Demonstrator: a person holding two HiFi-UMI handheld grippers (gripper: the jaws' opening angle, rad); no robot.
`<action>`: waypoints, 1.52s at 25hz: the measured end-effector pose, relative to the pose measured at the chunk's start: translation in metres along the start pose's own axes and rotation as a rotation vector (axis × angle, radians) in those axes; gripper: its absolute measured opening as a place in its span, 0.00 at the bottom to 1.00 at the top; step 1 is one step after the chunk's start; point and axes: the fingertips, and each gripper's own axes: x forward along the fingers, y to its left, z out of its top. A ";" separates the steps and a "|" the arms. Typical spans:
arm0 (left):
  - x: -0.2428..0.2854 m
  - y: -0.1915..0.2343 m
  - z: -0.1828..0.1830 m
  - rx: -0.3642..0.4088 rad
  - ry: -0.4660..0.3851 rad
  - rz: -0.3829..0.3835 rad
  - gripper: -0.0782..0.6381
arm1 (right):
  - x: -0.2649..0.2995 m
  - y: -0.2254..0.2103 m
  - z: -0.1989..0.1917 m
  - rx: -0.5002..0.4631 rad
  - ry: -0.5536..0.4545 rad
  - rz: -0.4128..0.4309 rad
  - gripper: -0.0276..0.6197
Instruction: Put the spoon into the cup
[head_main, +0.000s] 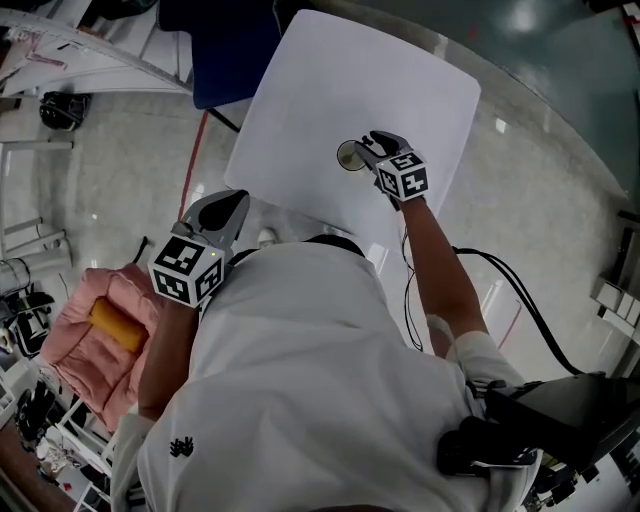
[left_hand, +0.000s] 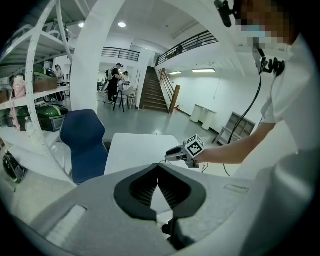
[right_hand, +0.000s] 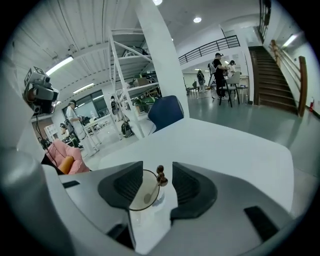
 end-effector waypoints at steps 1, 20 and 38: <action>-0.003 0.001 0.000 0.006 -0.005 -0.008 0.12 | -0.004 0.001 0.003 0.001 -0.008 -0.014 0.34; -0.066 -0.005 -0.031 0.093 -0.076 -0.216 0.12 | -0.115 0.116 0.004 0.133 -0.116 -0.230 0.06; -0.147 0.030 -0.116 0.107 -0.052 -0.305 0.12 | -0.109 0.335 -0.017 0.136 -0.124 -0.136 0.06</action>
